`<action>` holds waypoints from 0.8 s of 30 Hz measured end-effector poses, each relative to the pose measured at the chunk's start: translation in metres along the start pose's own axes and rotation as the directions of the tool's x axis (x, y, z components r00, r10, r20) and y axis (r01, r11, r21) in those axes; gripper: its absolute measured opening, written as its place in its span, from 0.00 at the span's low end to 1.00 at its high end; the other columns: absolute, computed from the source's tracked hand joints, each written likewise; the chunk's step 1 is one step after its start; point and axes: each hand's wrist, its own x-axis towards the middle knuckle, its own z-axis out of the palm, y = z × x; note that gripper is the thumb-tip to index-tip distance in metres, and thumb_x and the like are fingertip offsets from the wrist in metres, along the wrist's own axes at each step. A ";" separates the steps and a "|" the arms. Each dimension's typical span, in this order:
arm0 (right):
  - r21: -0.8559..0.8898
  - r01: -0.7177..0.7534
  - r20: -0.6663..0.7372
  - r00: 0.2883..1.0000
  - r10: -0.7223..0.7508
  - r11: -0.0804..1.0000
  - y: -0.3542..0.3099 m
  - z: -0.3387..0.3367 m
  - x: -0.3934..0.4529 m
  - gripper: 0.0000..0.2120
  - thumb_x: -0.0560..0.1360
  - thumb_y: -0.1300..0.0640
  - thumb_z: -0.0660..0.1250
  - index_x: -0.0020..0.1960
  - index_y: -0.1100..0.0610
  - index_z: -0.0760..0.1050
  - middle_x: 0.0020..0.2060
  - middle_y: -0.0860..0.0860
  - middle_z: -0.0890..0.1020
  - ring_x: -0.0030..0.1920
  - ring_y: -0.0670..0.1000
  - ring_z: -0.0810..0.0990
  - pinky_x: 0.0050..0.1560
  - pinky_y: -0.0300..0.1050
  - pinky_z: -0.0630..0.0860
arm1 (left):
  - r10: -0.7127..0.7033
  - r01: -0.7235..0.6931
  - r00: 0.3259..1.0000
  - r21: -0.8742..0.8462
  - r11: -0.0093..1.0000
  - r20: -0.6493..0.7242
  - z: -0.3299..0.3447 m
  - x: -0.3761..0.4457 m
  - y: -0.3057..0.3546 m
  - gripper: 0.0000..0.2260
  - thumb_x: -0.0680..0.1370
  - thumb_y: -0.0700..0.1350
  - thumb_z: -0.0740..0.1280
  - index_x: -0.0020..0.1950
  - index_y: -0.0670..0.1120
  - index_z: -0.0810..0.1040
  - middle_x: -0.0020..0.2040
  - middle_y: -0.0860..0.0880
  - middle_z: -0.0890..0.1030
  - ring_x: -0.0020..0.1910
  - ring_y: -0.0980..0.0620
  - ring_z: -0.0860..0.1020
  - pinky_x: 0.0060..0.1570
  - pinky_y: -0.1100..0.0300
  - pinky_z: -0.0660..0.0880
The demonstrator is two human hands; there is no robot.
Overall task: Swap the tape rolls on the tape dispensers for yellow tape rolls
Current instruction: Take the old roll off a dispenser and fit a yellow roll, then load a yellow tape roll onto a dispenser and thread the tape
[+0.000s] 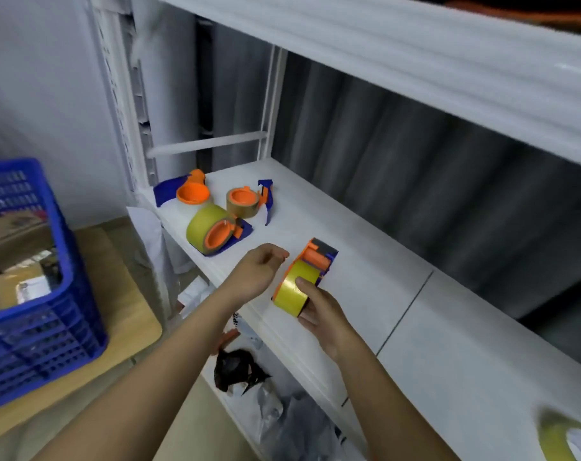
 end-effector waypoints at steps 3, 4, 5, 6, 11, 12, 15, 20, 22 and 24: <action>0.028 -0.091 0.031 0.995 0.090 0.995 -0.013 0.006 0.032 0.24 0.72 0.44 0.68 0.66 0.50 0.72 0.59 0.49 0.80 0.57 0.47 0.78 0.56 0.43 0.70 | 0.055 -0.038 0.991 0.144 0.989 -0.118 -0.023 0.028 -0.006 0.11 0.80 0.40 0.58 0.57 0.44 0.78 0.57 0.47 0.79 0.54 0.51 0.75 0.49 0.63 0.69; 0.046 -0.116 0.035 0.993 0.114 0.992 -0.017 0.008 0.043 0.25 0.72 0.44 0.69 0.66 0.51 0.72 0.60 0.49 0.80 0.57 0.47 0.78 0.55 0.42 0.71 | 0.082 -0.046 0.981 0.196 0.979 -0.178 -0.029 0.036 -0.009 0.11 0.80 0.39 0.58 0.57 0.42 0.78 0.57 0.46 0.79 0.55 0.49 0.75 0.51 0.62 0.69; 0.068 -0.128 0.030 0.992 0.126 0.989 -0.021 0.011 0.053 0.26 0.72 0.45 0.69 0.66 0.52 0.72 0.60 0.50 0.80 0.58 0.48 0.78 0.53 0.42 0.72 | 0.109 -0.047 0.965 0.251 0.967 -0.238 -0.036 0.044 -0.011 0.11 0.79 0.38 0.59 0.56 0.42 0.79 0.57 0.44 0.79 0.57 0.47 0.75 0.54 0.61 0.70; 0.097 -0.129 0.014 0.992 0.128 0.987 -0.025 0.014 0.064 0.26 0.71 0.45 0.70 0.66 0.53 0.72 0.59 0.51 0.80 0.57 0.49 0.78 0.50 0.42 0.74 | 0.123 -0.032 0.950 0.302 0.953 -0.287 -0.043 0.051 -0.013 0.12 0.78 0.38 0.59 0.56 0.43 0.80 0.58 0.44 0.79 0.58 0.44 0.74 0.57 0.58 0.70; 0.196 -0.109 -0.113 0.985 0.132 0.975 -0.049 0.034 0.113 0.27 0.70 0.46 0.72 0.65 0.53 0.71 0.58 0.52 0.79 0.56 0.52 0.78 0.53 0.47 0.77 | 0.087 0.116 0.921 0.480 0.869 -0.380 -0.079 0.082 -0.021 0.14 0.76 0.41 0.58 0.58 0.47 0.78 0.61 0.44 0.75 0.62 0.39 0.68 0.60 0.49 0.67; 0.208 -0.113 -0.128 0.982 0.141 0.972 -0.054 0.037 0.123 0.28 0.69 0.45 0.73 0.65 0.53 0.71 0.60 0.53 0.78 0.57 0.53 0.78 0.57 0.48 0.76 | 0.078 0.124 0.918 0.469 0.875 -0.388 -0.087 0.088 -0.021 0.14 0.76 0.41 0.58 0.58 0.48 0.77 0.62 0.43 0.74 0.63 0.39 0.66 0.60 0.49 0.64; 0.219 -0.118 -0.161 0.975 0.155 0.968 -0.070 0.047 0.149 0.31 0.68 0.43 0.74 0.66 0.54 0.71 0.62 0.54 0.77 0.59 0.54 0.78 0.60 0.50 0.75 | 0.077 0.121 0.912 0.444 0.888 -0.402 -0.113 0.112 -0.024 0.12 0.77 0.42 0.59 0.57 0.50 0.77 0.62 0.43 0.73 0.64 0.39 0.64 0.61 0.49 0.62; 0.174 -0.059 -0.270 0.957 0.105 0.983 -0.084 0.059 0.187 0.34 0.67 0.45 0.75 0.67 0.59 0.69 0.60 0.57 0.77 0.58 0.58 0.78 0.61 0.55 0.75 | 0.031 0.166 0.935 0.515 0.841 -0.353 -0.161 0.152 -0.036 0.13 0.78 0.41 0.59 0.61 0.48 0.76 0.65 0.41 0.71 0.64 0.36 0.66 0.59 0.47 0.65; 0.081 -0.048 -0.337 0.939 0.072 0.996 -0.084 0.063 0.196 0.34 0.70 0.43 0.72 0.67 0.62 0.68 0.61 0.59 0.77 0.59 0.59 0.77 0.62 0.56 0.74 | 0.018 0.155 0.953 0.539 0.828 -0.302 -0.174 0.163 -0.044 0.13 0.79 0.42 0.58 0.61 0.47 0.77 0.63 0.40 0.72 0.61 0.35 0.68 0.58 0.46 0.67; -0.186 -0.080 -0.438 0.899 -0.010 0.979 -0.083 0.065 0.201 0.34 0.75 0.40 0.63 0.70 0.62 0.64 0.65 0.60 0.73 0.63 0.60 0.74 0.64 0.55 0.71 | -0.041 0.181 0.967 0.560 0.808 -0.253 -0.185 0.176 -0.057 0.13 0.80 0.44 0.58 0.61 0.46 0.76 0.61 0.40 0.73 0.60 0.36 0.70 0.57 0.46 0.69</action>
